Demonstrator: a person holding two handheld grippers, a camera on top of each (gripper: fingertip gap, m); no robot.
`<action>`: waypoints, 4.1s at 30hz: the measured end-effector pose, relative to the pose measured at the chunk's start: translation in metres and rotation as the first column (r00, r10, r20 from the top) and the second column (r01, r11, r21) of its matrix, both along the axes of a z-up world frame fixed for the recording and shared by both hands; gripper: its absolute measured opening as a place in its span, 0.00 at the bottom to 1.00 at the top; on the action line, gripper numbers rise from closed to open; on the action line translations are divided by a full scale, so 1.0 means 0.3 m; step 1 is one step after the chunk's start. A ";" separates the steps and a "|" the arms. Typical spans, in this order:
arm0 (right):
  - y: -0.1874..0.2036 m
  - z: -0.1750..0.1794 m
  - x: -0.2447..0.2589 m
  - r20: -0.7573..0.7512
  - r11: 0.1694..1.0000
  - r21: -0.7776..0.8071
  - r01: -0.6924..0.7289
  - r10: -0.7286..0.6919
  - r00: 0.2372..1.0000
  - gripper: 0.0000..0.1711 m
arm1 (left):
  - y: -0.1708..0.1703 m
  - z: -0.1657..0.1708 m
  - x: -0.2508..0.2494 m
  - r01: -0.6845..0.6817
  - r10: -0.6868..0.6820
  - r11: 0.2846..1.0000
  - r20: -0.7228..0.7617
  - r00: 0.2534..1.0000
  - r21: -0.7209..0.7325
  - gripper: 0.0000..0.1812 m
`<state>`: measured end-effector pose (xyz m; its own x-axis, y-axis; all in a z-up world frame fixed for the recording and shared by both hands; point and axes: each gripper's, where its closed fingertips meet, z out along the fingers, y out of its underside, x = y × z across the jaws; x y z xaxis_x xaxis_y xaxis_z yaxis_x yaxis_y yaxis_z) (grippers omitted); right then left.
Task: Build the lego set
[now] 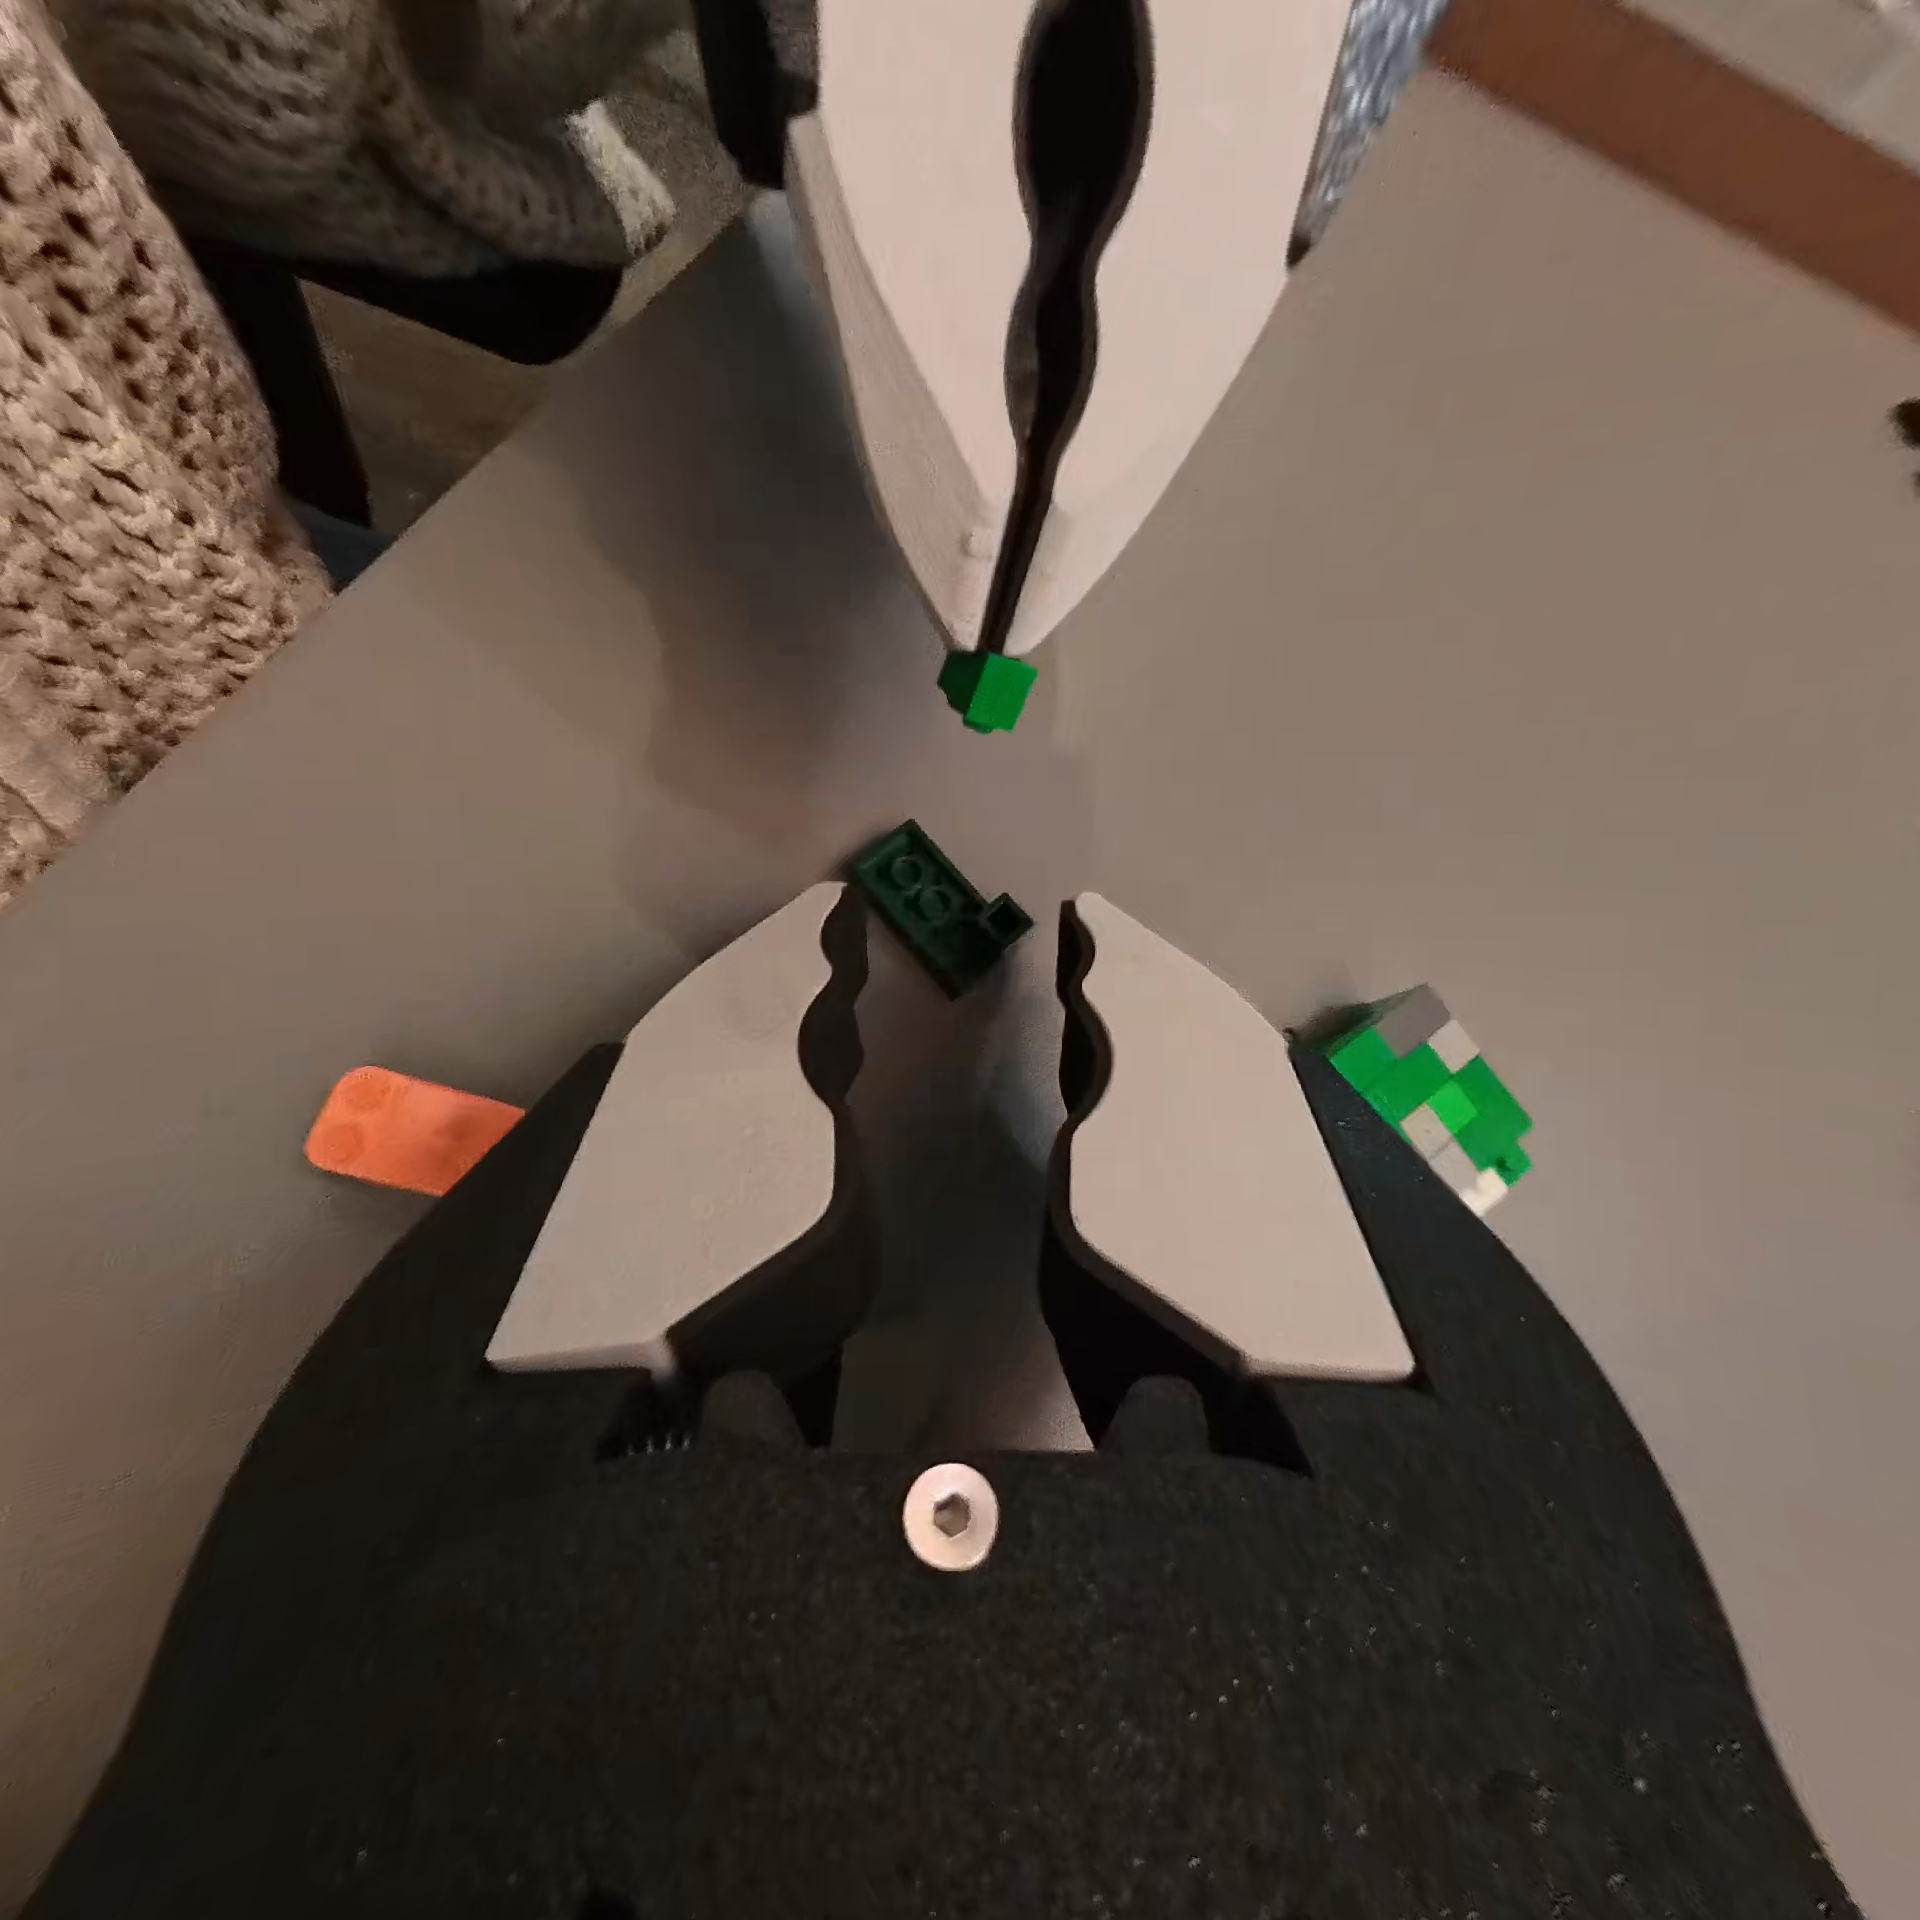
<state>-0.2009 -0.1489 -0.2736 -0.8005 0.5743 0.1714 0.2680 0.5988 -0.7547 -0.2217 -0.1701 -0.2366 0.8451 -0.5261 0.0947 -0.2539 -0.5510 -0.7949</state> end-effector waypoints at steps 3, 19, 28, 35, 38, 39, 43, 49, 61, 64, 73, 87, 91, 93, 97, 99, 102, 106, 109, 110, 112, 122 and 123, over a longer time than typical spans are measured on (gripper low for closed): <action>0.003 -0.027 0.029 0.090 1.000 0.012 0.007 -0.008 0.996 0.20 | 0.003 -0.011 -0.019 -0.005 0.008 1.000 -0.106 0.994 0.026 0.01; -0.033 0.095 0.005 -0.058 0.990 -0.066 0.126 -0.130 0.990 0.04 | 0.014 -0.004 0.048 0.175 -0.120 0.977 -0.362 0.924 0.124 0.01; -0.050 0.093 0.040 -0.088 0.989 -0.142 0.045 -0.058 0.994 0.05 | 0.008 -0.018 0.045 0.122 -0.084 0.985 -0.285 0.955 0.122 0.14; -0.049 0.111 0.036 -0.127 0.982 -0.188 0.025 -0.050 0.991 0.04 | 0.006 -0.006 0.076 0.147 -0.111 0.977 -0.221 0.969 0.154 0.05; -0.048 0.110 0.034 -0.127 0.980 -0.198 0.028 -0.054 0.990 0.04 | 0.008 -0.008 0.077 0.142 -0.111 0.980 -0.212 0.971 0.140 0.04; -0.046 0.108 0.035 -0.122 0.980 -0.196 0.033 -0.058 0.991 0.05 | 0.006 -0.013 0.075 0.141 -0.113 0.983 -0.218 0.970 0.120 0.04; -0.018 0.057 0.045 -0.007 0.988 -0.137 0.072 -0.074 0.997 0.17 | -0.005 -0.064 0.046 0.135 -0.129 0.991 -0.352 0.927 -0.008 0.04; -0.025 -0.012 0.041 0.051 0.998 -0.025 0.059 -0.057 0.997 0.17 | -0.007 -0.097 0.052 0.123 -0.153 0.987 -0.337 0.929 -0.107 0.04; -0.036 -0.039 0.026 0.059 0.996 0.069 0.056 -0.060 0.996 0.13 | -0.003 -0.117 0.057 0.112 -0.178 0.974 -0.358 0.917 -0.196 0.04; -0.047 -0.038 0.021 0.073 0.997 0.055 0.053 -0.057 0.996 0.11 | -0.003 -0.122 0.061 0.113 -0.181 0.972 -0.359 0.916 -0.204 0.04; -0.053 -0.040 0.004 0.092 0.988 0.046 0.149 -0.153 0.984 0.11 | 0.008 -0.129 0.043 0.082 -0.161 0.974 -0.389 0.907 -0.211 0.04; -0.052 -0.049 0.009 0.085 0.983 0.039 0.179 -0.182 0.980 0.11 | 0.011 -0.133 0.057 0.113 -0.217 0.959 -0.417 0.883 -0.260 0.04; -0.050 -0.050 0.010 0.084 0.983 0.042 0.181 -0.184 0.979 0.10 | 0.011 -0.133 0.056 0.110 -0.219 0.957 -0.421 0.880 -0.267 0.04; -0.051 -0.051 0.010 0.083 0.982 0.043 0.181 -0.185 0.979 0.11 | 0.011 -0.133 0.057 0.108 -0.218 0.957 -0.426 0.878 -0.269 0.04; -0.051 -0.052 0.010 0.085 0.983 0.038 0.181 -0.184 0.979 0.10 | 0.011 -0.132 0.057 0.106 -0.216 0.958 -0.428 0.878 -0.266 0.04; -0.050 -0.052 0.010 0.088 0.983 0.032 0.181 -0.183 0.979 0.10 | 0.011 -0.132 0.057 0.107 -0.214 0.960 -0.431 0.877 -0.260 0.04; -0.049 -0.051 0.011 0.091 0.983 0.024 0.180 -0.182 0.979 0.10 | 0.009 -0.136 0.057 0.106 -0.211 0.961 -0.434 0.876 -0.254 0.07; -0.048 -0.051 0.012 0.093 0.984 0.021 0.180 -0.181 0.979 0.10 | 0.006 -0.138 0.052 0.098 -0.203 0.962 -0.429 0.880 -0.255 0.07; -0.047 -0.050 0.013 0.094 0.983 0.016 0.180 -0.181 0.979 0.10 | 0.002 -0.125 0.049 0.100 -0.199 0.965 -0.423 0.884 -0.244 0.07; -0.047 -0.050 0.013 0.095 0.983 0.013 0.181 -0.181 0.979 0.10 | -0.001 -0.116 0.048 0.100 -0.194 0.967 -0.418 0.887 -0.236 0.08; -0.046 -0.049 0.013 0.099 0.983 0.005 0.183 -0.182 0.978 0.10 | -0.008 -0.097 0.041 0.100 -0.180 0.972 -0.399 0.899 -0.213 0.09; -0.049 -0.042 0.018 0.089 0.986 -0.018 0.168 -0.165 0.982 0.10 | -0.030 -0.102 0.022 0.101 -0.123 0.991 -0.309 0.943 -0.085 0.24; -0.049 -0.041 0.018 0.088 0.986 -0.021 0.168 -0.165 0.982 0.10 | -0.029 -0.104 0.027 0.106 -0.123 0.992 -0.302 0.945 -0.073 0.24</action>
<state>-0.1957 -0.1635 -0.2859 -0.7042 0.7045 0.0881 0.4269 0.5193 -0.7403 -0.2135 -0.1788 -0.2676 0.7722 -0.6225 -0.1270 -0.5438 -0.5442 -0.6388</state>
